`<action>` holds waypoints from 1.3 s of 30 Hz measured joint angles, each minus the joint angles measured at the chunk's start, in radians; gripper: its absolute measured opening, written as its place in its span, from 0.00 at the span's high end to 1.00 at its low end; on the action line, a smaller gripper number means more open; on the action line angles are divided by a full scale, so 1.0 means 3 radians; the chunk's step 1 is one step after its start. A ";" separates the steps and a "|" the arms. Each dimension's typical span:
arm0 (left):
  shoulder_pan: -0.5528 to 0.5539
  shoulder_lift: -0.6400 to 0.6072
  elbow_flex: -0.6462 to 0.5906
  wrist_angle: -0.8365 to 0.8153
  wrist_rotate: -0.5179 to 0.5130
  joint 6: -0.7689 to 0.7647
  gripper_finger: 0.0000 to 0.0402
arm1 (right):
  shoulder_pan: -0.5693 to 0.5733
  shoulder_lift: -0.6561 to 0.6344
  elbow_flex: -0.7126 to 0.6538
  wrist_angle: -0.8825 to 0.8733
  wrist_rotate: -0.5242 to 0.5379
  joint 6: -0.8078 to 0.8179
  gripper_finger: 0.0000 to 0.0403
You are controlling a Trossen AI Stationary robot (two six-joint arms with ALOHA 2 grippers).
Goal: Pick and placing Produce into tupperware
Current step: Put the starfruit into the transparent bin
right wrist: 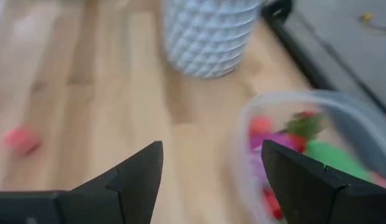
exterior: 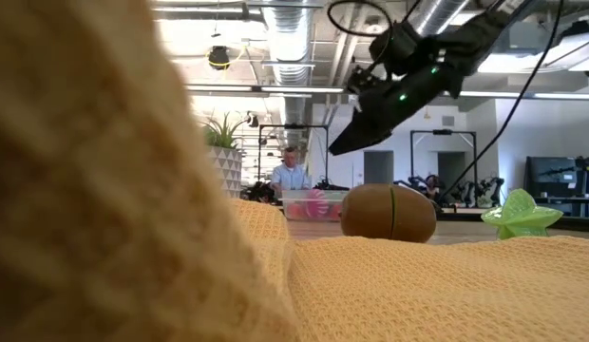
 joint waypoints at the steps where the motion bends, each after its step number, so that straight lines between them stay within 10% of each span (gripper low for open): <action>1: 0.0000 0.0000 0.0000 0.0000 0.0000 0.0000 0.41 | 0.0057 -0.0051 0.0000 -0.0124 0.0000 0.0000 0.26; 18: 0.0000 0.0000 -0.0001 0.0060 0.0009 0.0001 0.41 | 0.1056 -0.0673 0.0000 -0.1661 0.0201 0.0354 0.26; 39: 0.0000 0.0000 -0.0001 0.0142 0.0008 0.0001 0.41 | 0.2254 -0.0889 0.0000 -0.2054 0.0207 0.1513 0.26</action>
